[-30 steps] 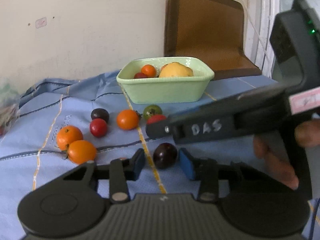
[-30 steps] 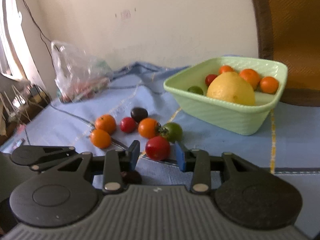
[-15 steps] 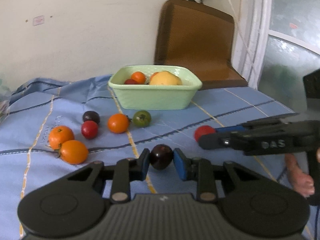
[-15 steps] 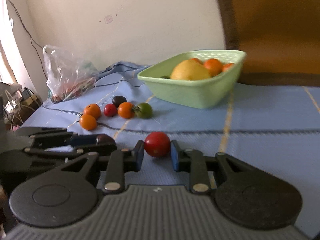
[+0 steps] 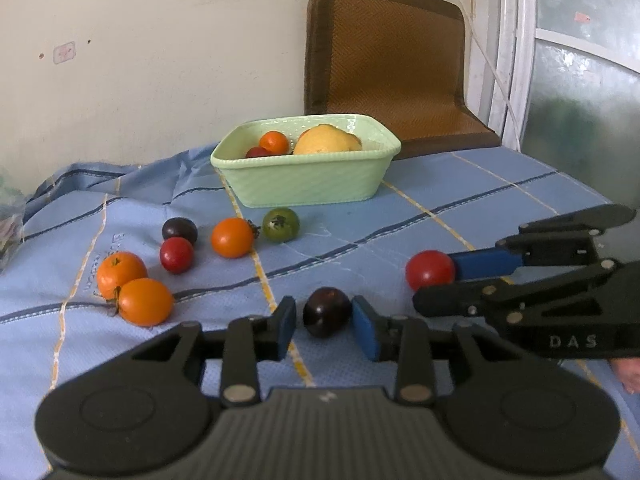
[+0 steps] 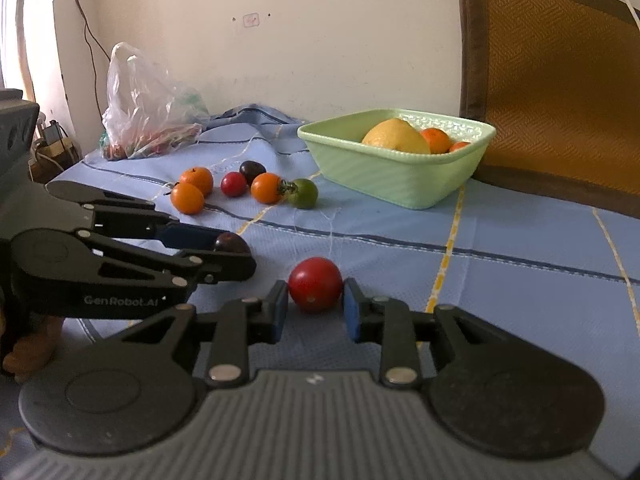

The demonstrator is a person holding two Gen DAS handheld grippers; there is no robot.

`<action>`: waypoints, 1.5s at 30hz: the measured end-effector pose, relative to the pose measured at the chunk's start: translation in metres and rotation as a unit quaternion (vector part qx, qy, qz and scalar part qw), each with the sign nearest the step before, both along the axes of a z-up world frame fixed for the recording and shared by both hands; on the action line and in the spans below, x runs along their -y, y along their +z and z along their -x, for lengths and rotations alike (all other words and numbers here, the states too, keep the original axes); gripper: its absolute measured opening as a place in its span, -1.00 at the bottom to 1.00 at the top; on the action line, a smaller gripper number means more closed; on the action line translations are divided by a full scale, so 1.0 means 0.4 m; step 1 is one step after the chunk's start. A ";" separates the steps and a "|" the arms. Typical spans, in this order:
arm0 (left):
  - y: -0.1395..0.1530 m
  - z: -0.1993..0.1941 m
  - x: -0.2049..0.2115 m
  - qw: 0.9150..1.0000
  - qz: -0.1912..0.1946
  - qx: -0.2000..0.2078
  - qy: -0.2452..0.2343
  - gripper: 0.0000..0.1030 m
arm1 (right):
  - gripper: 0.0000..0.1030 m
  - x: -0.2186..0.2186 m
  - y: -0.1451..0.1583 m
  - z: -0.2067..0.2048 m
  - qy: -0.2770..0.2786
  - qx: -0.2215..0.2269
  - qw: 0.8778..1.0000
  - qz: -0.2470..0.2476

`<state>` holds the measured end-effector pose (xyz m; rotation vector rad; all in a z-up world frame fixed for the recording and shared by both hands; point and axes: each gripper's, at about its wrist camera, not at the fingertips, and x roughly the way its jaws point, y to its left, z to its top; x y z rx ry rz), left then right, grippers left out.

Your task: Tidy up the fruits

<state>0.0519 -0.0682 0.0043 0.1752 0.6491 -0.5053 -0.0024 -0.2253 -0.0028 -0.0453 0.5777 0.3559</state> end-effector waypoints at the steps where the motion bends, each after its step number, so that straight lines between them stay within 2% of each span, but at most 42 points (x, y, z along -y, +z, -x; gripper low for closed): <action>1: 0.000 -0.002 -0.003 1.000 0.004 -0.002 0.001 -0.36 | -0.36 0.000 0.000 -0.001 0.000 0.000 1.000 0.001; 5: 0.001 -0.008 -0.010 1.000 0.013 -0.006 0.003 -0.31 | -0.33 -0.004 -0.001 0.005 0.000 0.002 1.000 0.004; 7: 0.000 -0.010 -0.012 1.000 0.015 -0.009 0.002 -0.10 | -0.32 -0.005 0.000 0.007 0.000 0.002 1.000 0.004; 8: 0.000 -0.011 -0.013 1.000 0.015 -0.010 0.004 -0.08 | -0.31 -0.005 0.000 0.007 0.000 0.002 1.000 0.004; 13: -0.001 -0.011 -0.011 1.000 0.010 -0.009 0.005 -0.02 | -0.19 -0.009 -0.001 0.009 0.005 0.003 1.000 0.008; 22: -0.002 -0.012 -0.011 1.000 0.013 -0.011 0.003 0.09 | -0.16 -0.014 -0.002 0.008 0.007 0.004 1.000 0.015; 27: -0.002 -0.011 -0.009 1.000 0.008 -0.011 0.006 0.10 | -0.05 -0.018 -0.003 0.008 0.011 0.005 1.000 0.023; 34: -0.004 -0.014 -0.007 1.000 0.001 -0.010 0.005 0.17 | -0.02 -0.022 -0.003 0.011 0.008 0.007 1.000 0.028; 37: -0.004 -0.015 -0.007 1.000 0.003 -0.014 0.000 0.28 | 0.19 -0.012 -0.005 0.016 -0.005 0.006 1.000 0.024; 39: -0.004 -0.017 -0.007 1.000 0.004 -0.016 -0.003 0.33 | 0.39 -0.001 -0.005 0.018 -0.014 0.004 1.000 0.016; 45: -0.005 -0.018 -0.009 1.000 0.008 -0.017 -0.001 0.34 | 0.42 0.001 -0.006 0.020 -0.016 0.003 1.000 0.014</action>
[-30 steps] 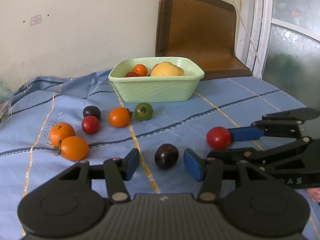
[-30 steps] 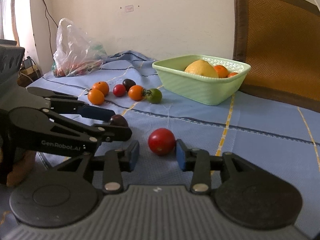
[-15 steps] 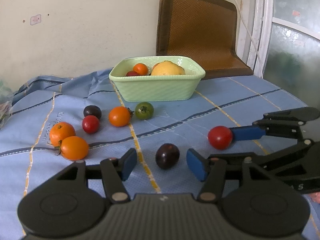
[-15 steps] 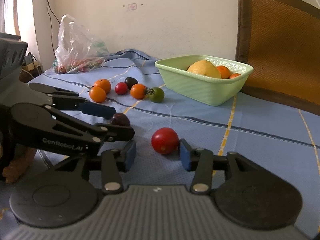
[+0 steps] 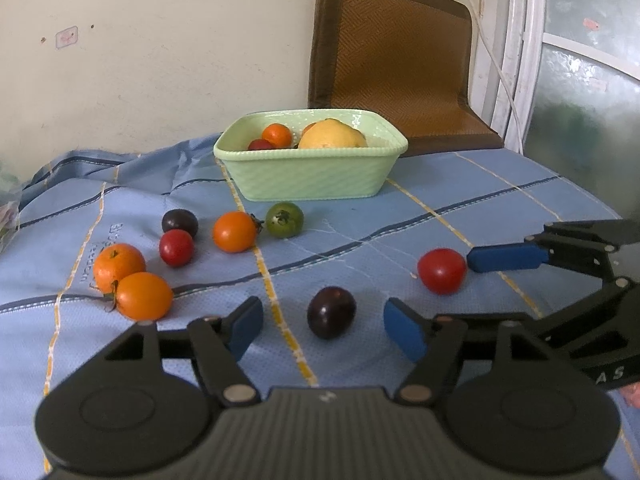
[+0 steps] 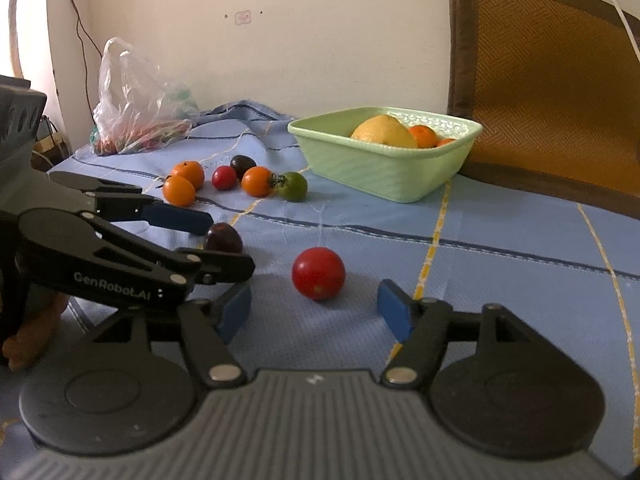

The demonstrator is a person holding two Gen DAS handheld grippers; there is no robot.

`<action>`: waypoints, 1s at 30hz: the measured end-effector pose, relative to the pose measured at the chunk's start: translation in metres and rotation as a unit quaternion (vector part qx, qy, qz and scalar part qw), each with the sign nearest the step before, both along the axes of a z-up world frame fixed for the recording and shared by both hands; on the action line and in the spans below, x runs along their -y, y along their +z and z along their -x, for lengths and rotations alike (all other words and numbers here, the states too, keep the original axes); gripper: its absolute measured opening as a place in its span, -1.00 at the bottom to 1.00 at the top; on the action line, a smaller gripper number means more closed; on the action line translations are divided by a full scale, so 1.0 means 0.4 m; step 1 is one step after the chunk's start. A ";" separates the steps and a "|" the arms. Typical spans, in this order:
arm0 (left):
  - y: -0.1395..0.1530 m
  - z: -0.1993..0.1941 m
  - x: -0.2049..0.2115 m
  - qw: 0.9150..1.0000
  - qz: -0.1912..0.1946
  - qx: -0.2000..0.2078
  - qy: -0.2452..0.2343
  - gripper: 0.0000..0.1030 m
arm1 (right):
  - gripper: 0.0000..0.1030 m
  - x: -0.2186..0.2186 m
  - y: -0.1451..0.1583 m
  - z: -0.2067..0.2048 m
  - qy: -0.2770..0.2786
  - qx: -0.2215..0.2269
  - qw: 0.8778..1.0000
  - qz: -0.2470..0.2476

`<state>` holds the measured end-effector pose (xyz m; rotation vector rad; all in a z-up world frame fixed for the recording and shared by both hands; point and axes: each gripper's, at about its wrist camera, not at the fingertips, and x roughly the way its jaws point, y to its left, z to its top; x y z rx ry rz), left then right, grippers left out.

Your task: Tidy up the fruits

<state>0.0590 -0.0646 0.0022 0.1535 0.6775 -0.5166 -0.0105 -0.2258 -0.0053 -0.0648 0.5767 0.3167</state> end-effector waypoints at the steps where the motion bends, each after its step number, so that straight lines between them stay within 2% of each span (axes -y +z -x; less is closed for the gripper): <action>1: 0.000 0.000 0.000 1.000 0.000 0.000 0.000 0.34 | 0.42 0.000 0.000 0.000 0.000 0.000 1.000 -0.001; 9: 0.003 -0.002 -0.008 1.000 0.010 -0.003 0.006 0.34 | 0.41 -0.003 -0.001 0.000 0.003 0.002 1.000 0.010; 11: 0.003 0.000 -0.008 1.000 0.009 -0.001 0.009 0.28 | 0.39 -0.007 -0.002 0.000 0.006 0.003 1.000 0.016; 18: 0.006 0.007 -0.003 1.000 0.004 0.007 0.011 -0.18 | -0.05 -0.019 -0.001 0.000 0.019 0.007 1.000 0.020; 20: 0.006 0.002 -0.006 1.000 0.010 0.004 0.013 -0.19 | -0.06 -0.018 0.001 -0.004 0.020 0.006 1.000 0.014; 22: 0.007 0.000 -0.006 1.000 0.013 0.003 0.013 -0.35 | -0.07 -0.015 0.002 -0.010 0.026 0.005 1.000 0.008; 23: 0.008 0.002 -0.005 1.000 0.017 0.002 0.010 -0.45 | -0.15 -0.015 0.003 -0.014 0.025 0.005 1.000 0.008; 24: 0.010 0.004 -0.003 1.000 0.022 0.000 0.007 -0.50 | -0.41 -0.015 0.003 -0.017 0.022 0.006 1.000 0.010; 30: 0.057 -0.026 0.011 0.999 0.047 0.004 -0.003 -0.50 | -0.40 -0.008 0.030 -0.024 0.023 0.035 0.999 -0.007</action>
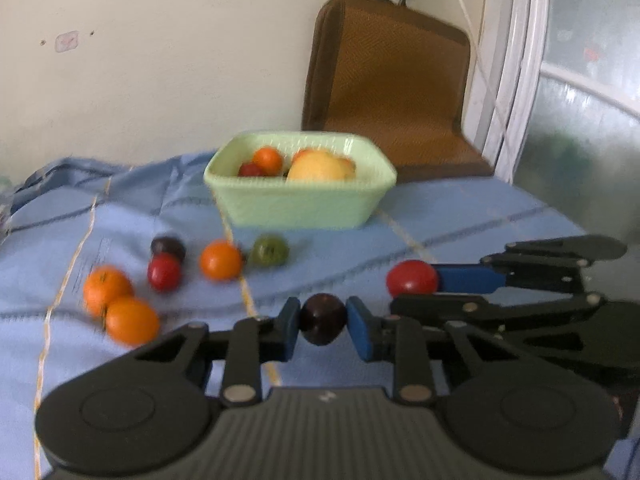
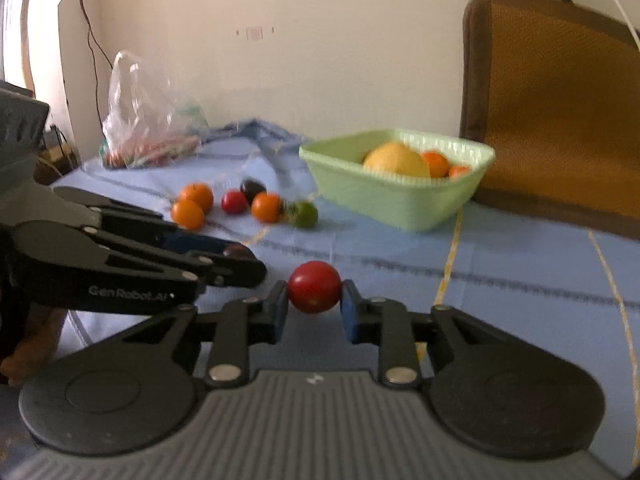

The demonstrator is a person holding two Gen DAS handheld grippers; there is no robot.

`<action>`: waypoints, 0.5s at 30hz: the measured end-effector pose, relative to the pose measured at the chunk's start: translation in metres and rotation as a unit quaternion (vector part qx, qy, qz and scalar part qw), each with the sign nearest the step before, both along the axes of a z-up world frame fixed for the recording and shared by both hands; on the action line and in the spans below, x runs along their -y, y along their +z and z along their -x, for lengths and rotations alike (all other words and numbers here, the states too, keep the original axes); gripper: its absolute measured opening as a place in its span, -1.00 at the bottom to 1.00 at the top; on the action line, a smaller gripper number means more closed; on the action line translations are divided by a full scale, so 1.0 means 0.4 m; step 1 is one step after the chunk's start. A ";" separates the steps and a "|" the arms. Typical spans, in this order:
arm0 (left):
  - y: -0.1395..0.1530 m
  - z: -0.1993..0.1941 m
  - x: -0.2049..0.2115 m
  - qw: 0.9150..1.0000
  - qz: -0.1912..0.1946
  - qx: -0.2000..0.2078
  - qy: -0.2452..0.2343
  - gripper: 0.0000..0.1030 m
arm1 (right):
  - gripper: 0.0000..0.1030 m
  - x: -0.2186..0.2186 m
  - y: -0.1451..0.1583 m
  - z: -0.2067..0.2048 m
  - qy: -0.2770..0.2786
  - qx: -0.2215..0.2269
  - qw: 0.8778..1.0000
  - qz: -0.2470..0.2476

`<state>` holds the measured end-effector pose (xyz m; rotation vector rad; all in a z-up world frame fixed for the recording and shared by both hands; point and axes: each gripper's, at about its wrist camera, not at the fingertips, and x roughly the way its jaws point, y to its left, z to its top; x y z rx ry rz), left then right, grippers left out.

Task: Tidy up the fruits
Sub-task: 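Grasp the purple tomato with the left tool while the right tool grasps the red one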

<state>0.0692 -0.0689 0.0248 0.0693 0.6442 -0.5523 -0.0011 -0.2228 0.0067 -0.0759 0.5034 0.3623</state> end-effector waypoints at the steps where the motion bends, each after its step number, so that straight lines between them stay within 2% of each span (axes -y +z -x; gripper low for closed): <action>1: 0.016 -0.015 0.002 1.000 0.007 0.003 0.000 -0.50 | -0.40 0.000 0.011 -0.006 -0.001 0.012 1.000 0.003; 5: 0.090 -0.127 0.012 0.999 0.047 -0.003 0.012 -0.49 | -0.40 0.015 0.064 -0.066 -0.018 0.062 0.998 0.009; 7: 0.105 -0.199 0.024 0.998 0.056 -0.013 0.025 -0.49 | -0.40 0.028 0.079 -0.110 -0.035 0.072 0.997 0.004; 11: 0.089 -0.332 0.044 0.994 0.067 -0.061 0.054 -0.49 | -0.40 0.057 0.078 -0.195 -0.078 0.077 0.994 -0.004; 14: 0.068 -0.396 0.051 0.991 0.072 -0.087 0.070 -0.47 | -0.39 0.081 0.067 -0.237 -0.105 0.071 0.992 -0.015; 15: 0.061 -0.403 0.053 0.991 0.070 -0.090 0.073 -0.37 | -0.36 0.089 0.063 -0.247 -0.109 0.067 0.992 -0.020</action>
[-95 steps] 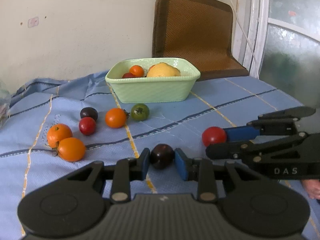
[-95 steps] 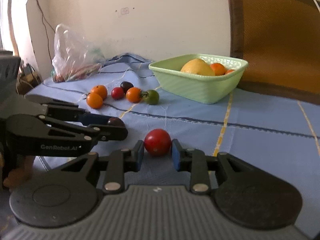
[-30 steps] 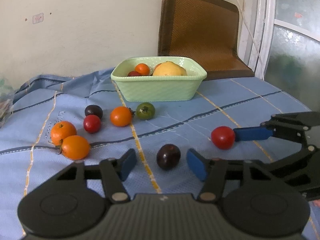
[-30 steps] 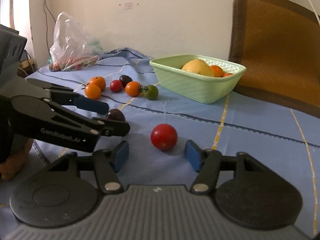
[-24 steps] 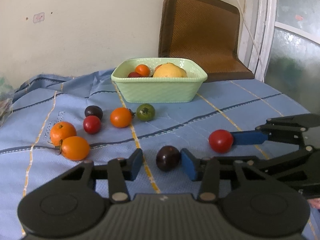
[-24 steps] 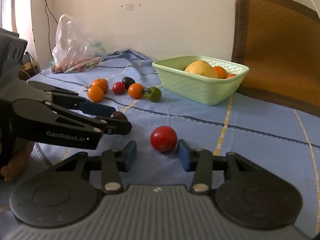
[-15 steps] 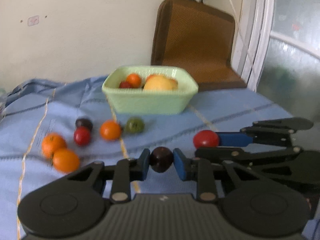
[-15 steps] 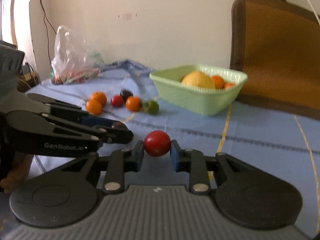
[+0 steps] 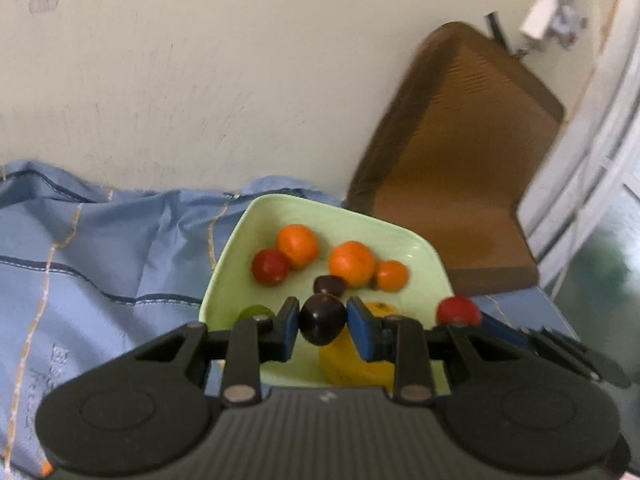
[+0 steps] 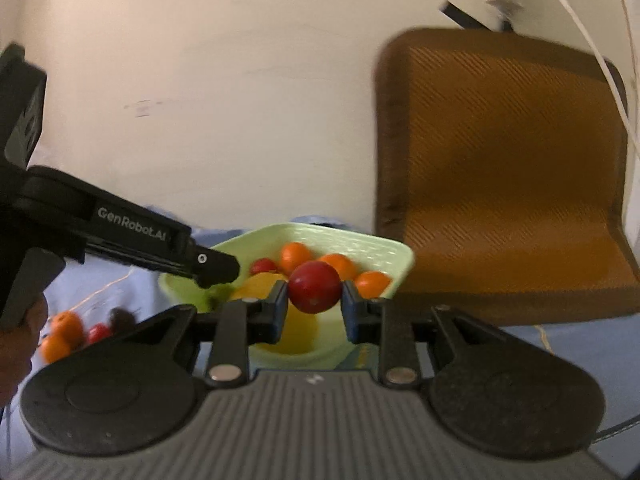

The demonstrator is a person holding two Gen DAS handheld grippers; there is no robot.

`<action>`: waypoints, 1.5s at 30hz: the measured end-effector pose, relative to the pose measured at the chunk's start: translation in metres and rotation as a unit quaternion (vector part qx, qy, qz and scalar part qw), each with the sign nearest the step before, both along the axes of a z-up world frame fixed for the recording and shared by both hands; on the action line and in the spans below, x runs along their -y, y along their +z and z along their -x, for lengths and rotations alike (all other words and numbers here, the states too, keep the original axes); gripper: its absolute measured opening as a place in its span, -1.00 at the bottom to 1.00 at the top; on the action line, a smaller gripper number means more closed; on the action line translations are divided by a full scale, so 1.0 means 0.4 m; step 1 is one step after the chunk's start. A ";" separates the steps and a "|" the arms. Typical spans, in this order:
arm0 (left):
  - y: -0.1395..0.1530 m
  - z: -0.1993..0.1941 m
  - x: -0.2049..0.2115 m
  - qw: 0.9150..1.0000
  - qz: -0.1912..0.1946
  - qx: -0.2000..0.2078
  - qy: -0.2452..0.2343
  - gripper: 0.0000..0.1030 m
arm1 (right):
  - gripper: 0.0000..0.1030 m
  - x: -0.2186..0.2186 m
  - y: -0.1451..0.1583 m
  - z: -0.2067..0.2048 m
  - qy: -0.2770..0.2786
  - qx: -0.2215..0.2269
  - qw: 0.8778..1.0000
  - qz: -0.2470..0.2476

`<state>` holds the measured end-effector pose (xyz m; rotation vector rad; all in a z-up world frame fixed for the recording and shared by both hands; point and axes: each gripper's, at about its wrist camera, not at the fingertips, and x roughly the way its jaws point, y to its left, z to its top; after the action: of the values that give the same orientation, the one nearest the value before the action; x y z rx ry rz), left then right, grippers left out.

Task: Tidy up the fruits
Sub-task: 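Grasp the purple tomato with the left tool while the right tool grasps the red one, then grasp an orange tomato with the left tool while the right tool grasps a green tomato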

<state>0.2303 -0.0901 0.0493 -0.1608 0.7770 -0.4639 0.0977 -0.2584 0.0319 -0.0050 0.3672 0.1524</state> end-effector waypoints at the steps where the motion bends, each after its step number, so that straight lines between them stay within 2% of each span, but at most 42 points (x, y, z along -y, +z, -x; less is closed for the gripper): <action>1: -0.003 -0.006 0.001 1.000 0.000 0.002 0.004 -0.15 | -0.36 0.009 -0.005 -0.007 -0.001 -0.003 1.000 -0.006; 2: -0.005 -0.008 0.001 1.000 -0.002 0.004 0.008 -0.01 | -0.35 0.016 -0.008 -0.009 -0.002 -0.004 1.000 -0.013; 3: -0.006 -0.013 -0.001 1.000 0.000 0.006 0.009 0.14 | -0.24 0.018 -0.013 -0.009 -0.002 -0.003 1.000 -0.016; 4: -0.004 -0.009 -0.005 1.000 0.006 0.009 0.009 0.14 | -0.13 0.020 -0.014 -0.009 0.000 0.002 1.000 -0.018; 5: 0.001 -0.002 -0.013 1.000 0.012 0.011 0.008 0.14 | 0.07 0.021 -0.011 -0.005 -0.002 0.009 1.000 -0.019; 6: 0.008 0.006 -0.021 1.000 0.016 0.014 0.006 0.14 | 0.11 0.022 -0.009 0.003 -0.005 0.019 1.000 -0.018; 10: 0.065 0.082 -0.093 0.998 0.038 0.053 0.004 0.14 | 0.11 0.026 0.003 0.049 -0.002 0.053 0.998 -0.032; 14: 0.108 0.204 -0.220 0.993 0.049 0.106 0.023 0.14 | 0.11 0.021 0.007 0.085 0.024 0.066 0.996 -0.059; 17: 0.096 0.282 -0.301 0.990 0.024 0.125 0.056 0.14 | 0.11 0.003 0.005 0.086 0.060 0.044 0.993 -0.094; 19: 0.078 0.314 -0.339 0.990 0.007 0.123 0.073 0.14 | 0.11 -0.014 0.001 0.081 0.086 0.015 0.989 -0.116; 21: 0.056 0.338 -0.362 0.990 -0.002 0.115 0.081 0.13 | 0.11 -0.045 -0.009 0.077 0.115 -0.014 0.986 -0.118; 27: -0.023 0.376 -0.360 0.995 0.001 0.080 0.060 0.13 | -0.08 -0.164 -0.041 0.095 0.173 -0.051 0.983 -0.034; 31: -0.068 0.365 -0.333 0.997 -0.014 0.054 0.048 0.13 | -0.11 -0.213 -0.050 0.091 0.173 -0.049 0.983 0.034; 36: -0.090 0.348 -0.319 0.998 -0.011 0.041 0.050 0.11 | -0.11 -0.236 -0.045 0.055 0.172 -0.041 0.981 0.074; 41: -0.104 0.334 -0.308 0.998 -0.012 0.033 0.055 0.06 | -0.11 -0.273 -0.067 0.036 0.195 -0.040 0.970 0.140; 45: -0.108 0.328 -0.311 0.998 -0.005 0.030 0.063 0.02 | -0.11 -0.270 -0.066 0.018 0.192 -0.043 0.969 0.148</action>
<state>0.0992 0.0342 0.0061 -0.1854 0.7052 -0.3442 0.0907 -0.1503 0.0053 -0.3679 0.4706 0.4805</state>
